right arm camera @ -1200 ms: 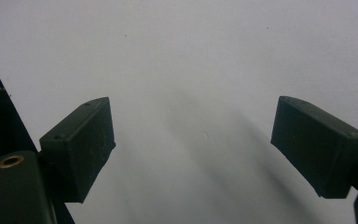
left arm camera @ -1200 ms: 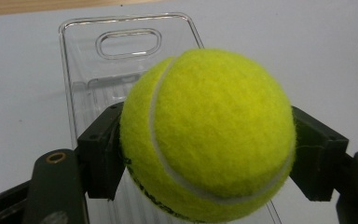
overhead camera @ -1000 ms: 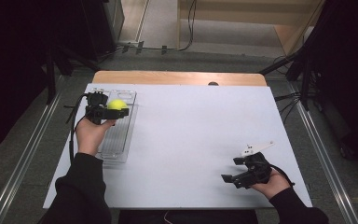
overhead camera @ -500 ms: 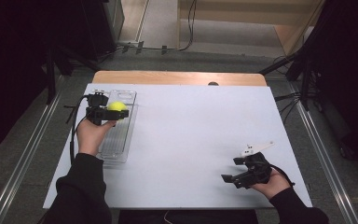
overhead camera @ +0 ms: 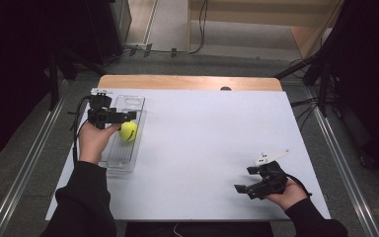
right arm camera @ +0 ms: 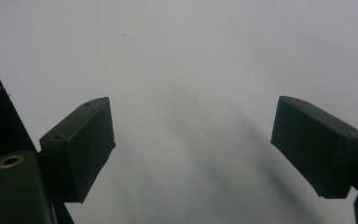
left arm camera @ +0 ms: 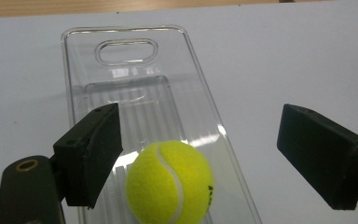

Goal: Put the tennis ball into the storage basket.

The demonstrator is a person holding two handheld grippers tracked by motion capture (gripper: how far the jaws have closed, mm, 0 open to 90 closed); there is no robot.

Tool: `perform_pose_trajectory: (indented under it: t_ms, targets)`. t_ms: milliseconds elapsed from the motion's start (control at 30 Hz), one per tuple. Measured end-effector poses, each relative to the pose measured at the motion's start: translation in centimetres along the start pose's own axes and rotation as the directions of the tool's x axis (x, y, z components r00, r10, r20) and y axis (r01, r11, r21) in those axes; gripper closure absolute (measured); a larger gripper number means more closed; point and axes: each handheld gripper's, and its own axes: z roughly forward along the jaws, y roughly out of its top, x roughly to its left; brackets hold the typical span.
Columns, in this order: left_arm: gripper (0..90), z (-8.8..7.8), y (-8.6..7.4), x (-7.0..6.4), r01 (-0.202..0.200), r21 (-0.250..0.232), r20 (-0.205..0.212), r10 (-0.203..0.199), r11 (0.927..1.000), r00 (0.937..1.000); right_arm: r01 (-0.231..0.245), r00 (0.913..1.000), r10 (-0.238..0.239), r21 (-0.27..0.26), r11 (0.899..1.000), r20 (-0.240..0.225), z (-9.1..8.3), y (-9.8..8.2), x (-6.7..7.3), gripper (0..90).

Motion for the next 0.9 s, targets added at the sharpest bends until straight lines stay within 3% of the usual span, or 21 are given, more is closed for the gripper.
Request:
perform_pose_trajectory:
  t_ms: [300, 667, 900]
  targets:
    - [15.3, -0.5, 0.5, -1.1, -0.001, 0.008, 0.063, 0.000, 1.0000, 0.9980, 0.005, 1.0000, -0.005, 0.005, 1.000, -0.004, 0.0, 0.0, 0.1, 11.4]
    - [16.2, -0.3, 0.7, -2.5, -0.038, 0.023, 0.148, 0.034, 0.9990, 0.9883, 0.007, 1.0000, -0.007, 0.005, 1.000, -0.004, 0.0, 0.0, 0.1, 11.4]
    - [16.2, -0.1, 0.7, -3.3, -0.061, 0.039, 0.177, 0.053, 0.9974, 0.9828, 0.007, 1.0000, -0.007, 0.006, 1.000, -0.004, 0.0, 0.0, 0.1, 11.4]
